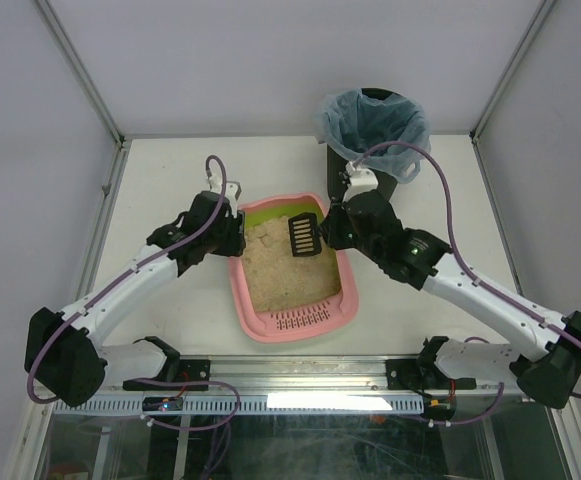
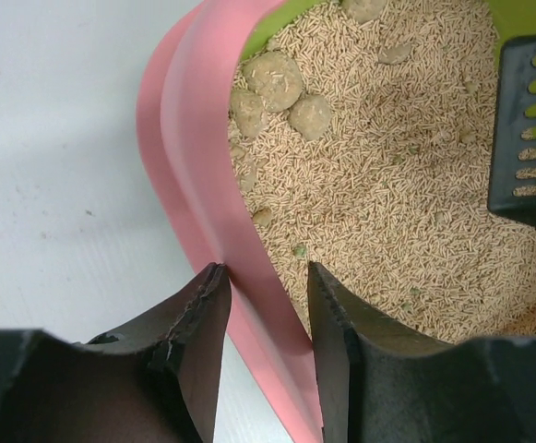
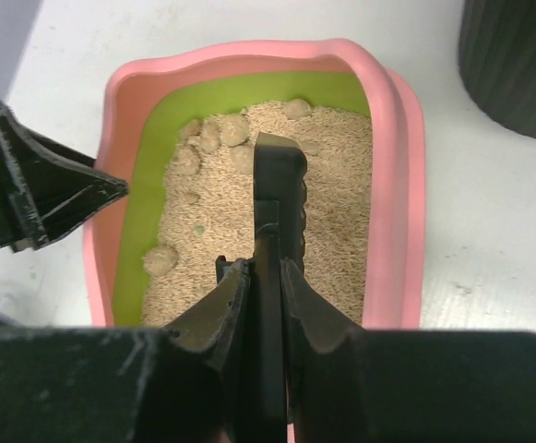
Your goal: Clean the litter box
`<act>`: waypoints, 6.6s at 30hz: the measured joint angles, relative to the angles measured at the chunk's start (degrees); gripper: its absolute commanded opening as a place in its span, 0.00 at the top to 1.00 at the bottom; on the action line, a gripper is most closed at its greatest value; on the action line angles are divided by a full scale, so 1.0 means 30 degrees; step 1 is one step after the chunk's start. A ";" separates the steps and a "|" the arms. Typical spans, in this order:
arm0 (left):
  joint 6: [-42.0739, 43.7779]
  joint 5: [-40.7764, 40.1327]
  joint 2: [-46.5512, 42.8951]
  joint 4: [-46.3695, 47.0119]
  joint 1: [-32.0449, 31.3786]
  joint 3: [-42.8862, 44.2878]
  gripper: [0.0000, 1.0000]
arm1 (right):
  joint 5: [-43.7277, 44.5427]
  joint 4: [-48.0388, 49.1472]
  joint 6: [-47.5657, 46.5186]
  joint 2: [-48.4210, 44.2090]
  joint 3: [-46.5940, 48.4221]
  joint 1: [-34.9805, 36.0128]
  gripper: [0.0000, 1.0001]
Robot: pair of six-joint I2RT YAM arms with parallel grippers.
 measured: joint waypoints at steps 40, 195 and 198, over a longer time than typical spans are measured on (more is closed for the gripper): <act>0.1749 0.1647 0.0138 0.2623 0.0248 -0.0401 0.70 | 0.2171 -0.5428 -0.5479 1.2896 1.1176 -0.0525 1.00; 0.1763 0.2164 -0.0146 0.2754 0.0189 -0.0627 0.48 | -1.2881 1.3763 1.1307 -0.3439 -1.2218 -0.8000 1.00; 0.1778 0.2164 -0.0102 0.2747 0.0189 -0.0627 0.48 | -1.2101 1.3529 1.1686 -0.4743 -1.3231 -0.8160 1.00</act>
